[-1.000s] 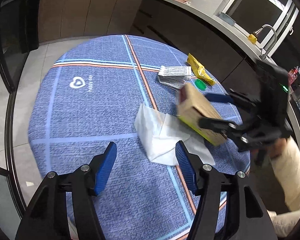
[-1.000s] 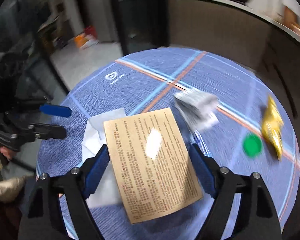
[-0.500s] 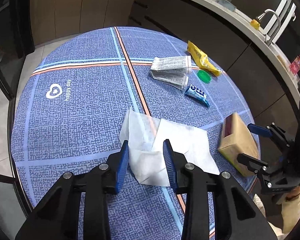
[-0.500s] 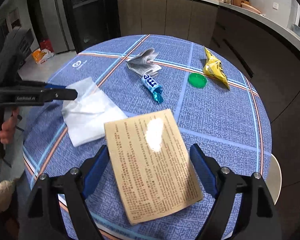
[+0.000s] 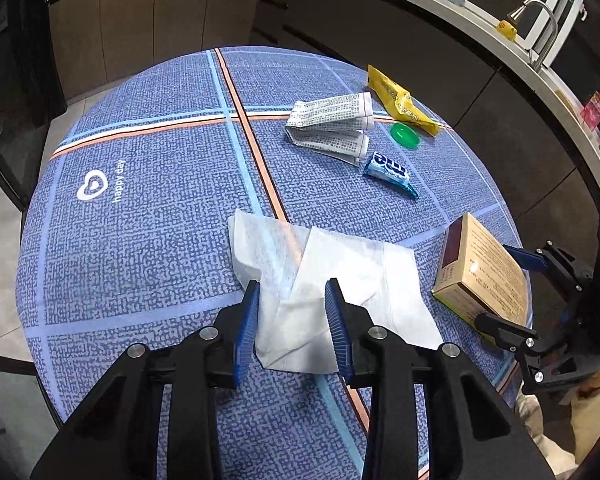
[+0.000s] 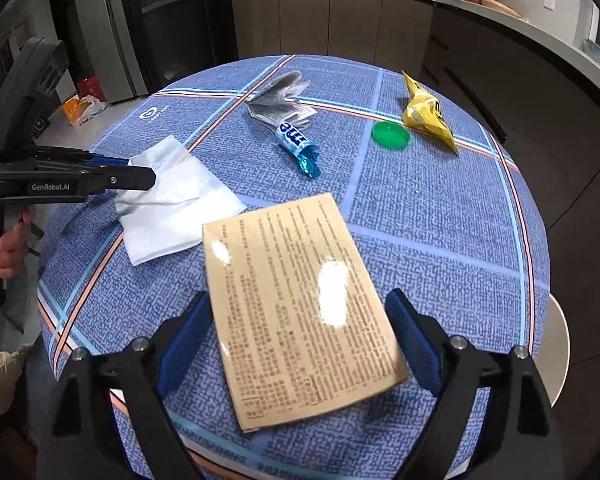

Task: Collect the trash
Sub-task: 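Close the left gripper on the white tissue and lift it while the right holds the leaflet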

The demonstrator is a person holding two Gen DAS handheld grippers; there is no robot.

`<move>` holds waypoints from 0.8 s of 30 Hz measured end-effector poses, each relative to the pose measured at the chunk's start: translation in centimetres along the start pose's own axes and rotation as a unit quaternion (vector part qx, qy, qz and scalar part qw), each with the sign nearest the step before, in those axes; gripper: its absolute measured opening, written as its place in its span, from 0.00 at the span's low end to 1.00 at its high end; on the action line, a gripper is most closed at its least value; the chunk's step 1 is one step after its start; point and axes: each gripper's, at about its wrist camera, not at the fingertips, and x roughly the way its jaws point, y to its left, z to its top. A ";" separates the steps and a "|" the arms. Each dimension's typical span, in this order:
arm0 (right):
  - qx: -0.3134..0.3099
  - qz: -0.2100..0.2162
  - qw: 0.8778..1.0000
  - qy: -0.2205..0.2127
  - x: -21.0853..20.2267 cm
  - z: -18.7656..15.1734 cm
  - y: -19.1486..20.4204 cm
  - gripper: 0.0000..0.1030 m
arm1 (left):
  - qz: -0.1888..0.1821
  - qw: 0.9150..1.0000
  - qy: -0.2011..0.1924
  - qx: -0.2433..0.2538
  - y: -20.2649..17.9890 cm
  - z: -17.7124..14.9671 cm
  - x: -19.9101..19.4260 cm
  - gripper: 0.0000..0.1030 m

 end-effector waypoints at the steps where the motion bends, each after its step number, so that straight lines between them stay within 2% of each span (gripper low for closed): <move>1: 0.001 0.000 1.000 0.000 0.0 -0.1 -0.1 0.83 | 0.001 1.000 0.000 0.003 -0.1 0.0 0.0 0.31; 4: 0.006 0.000 1.000 -0.002 -0.1 -0.2 -0.2 0.82 | 0.006 1.000 0.001 0.011 -0.2 0.0 0.1 0.29; 6: 0.009 -0.001 1.000 -0.005 -0.2 -0.3 -0.2 0.81 | 0.017 1.000 0.000 0.013 -0.3 0.0 0.2 0.15; 10: 0.016 -0.001 1.000 -0.008 -0.3 -0.3 -0.3 0.79 | 0.033 0.999 -0.003 0.002 0.2 -0.1 0.2 0.02; 14: 0.030 -0.001 0.999 -0.014 -0.6 -0.3 -0.4 0.77 | 0.032 0.999 -0.020 0.000 0.1 -0.2 -0.8 0.01; 24: 0.065 -0.004 0.996 -0.066 -4.7 0.2 -1.0 0.76 | 0.010 0.994 -0.102 0.027 -3.9 1.9 -7.5 0.01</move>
